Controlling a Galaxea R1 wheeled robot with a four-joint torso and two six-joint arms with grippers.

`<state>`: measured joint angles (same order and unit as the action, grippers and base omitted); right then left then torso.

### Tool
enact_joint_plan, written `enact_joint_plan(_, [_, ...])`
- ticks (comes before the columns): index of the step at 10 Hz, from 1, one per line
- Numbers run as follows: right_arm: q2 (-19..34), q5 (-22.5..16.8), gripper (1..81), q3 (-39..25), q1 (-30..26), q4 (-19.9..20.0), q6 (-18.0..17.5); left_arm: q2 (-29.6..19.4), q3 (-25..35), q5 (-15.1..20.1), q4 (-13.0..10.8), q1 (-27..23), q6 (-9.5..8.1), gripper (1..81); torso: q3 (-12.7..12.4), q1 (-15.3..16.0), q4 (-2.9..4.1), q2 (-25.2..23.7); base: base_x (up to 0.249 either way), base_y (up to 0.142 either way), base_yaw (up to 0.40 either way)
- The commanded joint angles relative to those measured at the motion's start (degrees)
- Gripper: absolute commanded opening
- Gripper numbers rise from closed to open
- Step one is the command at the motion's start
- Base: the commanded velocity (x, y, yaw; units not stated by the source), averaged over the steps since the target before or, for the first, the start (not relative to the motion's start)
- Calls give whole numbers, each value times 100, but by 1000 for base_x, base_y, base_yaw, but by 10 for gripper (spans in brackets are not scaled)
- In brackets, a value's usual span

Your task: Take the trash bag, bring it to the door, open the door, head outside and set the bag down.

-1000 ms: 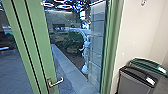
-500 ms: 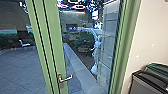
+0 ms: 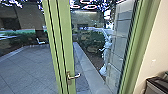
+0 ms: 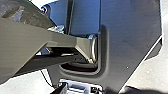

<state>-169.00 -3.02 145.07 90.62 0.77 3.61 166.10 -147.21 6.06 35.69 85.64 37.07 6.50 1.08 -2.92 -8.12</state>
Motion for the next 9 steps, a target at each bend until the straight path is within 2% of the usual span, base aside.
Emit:
enact_joint_plan(1, [355, -269, 811, -401, -207, 46, 17, -41, 79, 458, -115, -227, 37, 10, 0, 0, 0, 0, 0, 0, 313])
enact_joint_plan(9, [347, -269, 811, -199, -198, 55, 8, 38, -53, 449, -203, -227, 28, 10, 0, 0, 0, 0, 0, 0, 313])
